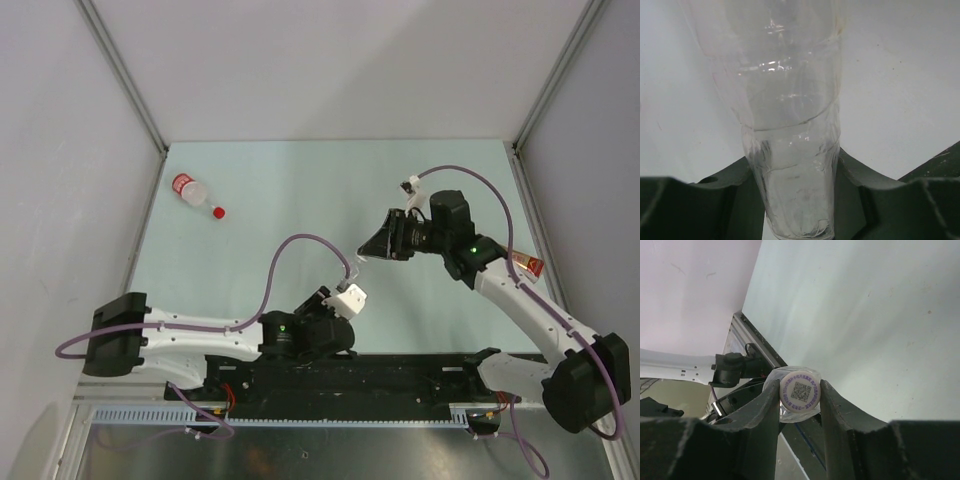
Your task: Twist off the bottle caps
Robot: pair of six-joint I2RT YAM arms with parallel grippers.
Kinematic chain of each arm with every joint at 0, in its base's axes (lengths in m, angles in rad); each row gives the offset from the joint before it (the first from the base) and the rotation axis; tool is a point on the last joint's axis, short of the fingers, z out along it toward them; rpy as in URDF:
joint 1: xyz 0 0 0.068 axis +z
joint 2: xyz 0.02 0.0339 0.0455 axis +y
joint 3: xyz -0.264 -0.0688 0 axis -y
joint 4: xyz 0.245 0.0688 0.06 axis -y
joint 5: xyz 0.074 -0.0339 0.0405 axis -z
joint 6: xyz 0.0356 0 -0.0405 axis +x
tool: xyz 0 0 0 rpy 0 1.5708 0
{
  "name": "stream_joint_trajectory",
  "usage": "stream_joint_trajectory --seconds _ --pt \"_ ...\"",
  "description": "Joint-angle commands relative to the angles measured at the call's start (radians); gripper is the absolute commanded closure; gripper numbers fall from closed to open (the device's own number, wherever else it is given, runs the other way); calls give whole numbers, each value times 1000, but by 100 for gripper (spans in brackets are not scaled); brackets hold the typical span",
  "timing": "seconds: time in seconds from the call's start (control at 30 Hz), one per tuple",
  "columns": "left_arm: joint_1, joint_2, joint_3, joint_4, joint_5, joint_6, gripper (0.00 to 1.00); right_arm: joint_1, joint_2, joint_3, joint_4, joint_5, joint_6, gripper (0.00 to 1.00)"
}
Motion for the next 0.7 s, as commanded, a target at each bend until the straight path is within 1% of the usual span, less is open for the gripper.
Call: stream_joint_trajectory --seconds 0.0,0.13,0.2,0.4,0.6,0.67 --pt "14 24 26 13 101 -3 100 1 -78 33 53 -102 -83 100" --pt "49 15 6 80 233 36 100 0 -119 27 69 -160 -133 100" --pt "71 -15 -22 147 315 55 100 0 -139 26 69 -183 -156 100" --pt "127 -167 -125 328 630 124 100 0 -196 26 59 -237 -220 100" --pt "167 -326 -254 556 1027 185 100 7 -249 19 120 -374 -252 100" --pt "171 -380 -283 616 1127 190 100 17 -272 19 144 -410 -265 100"
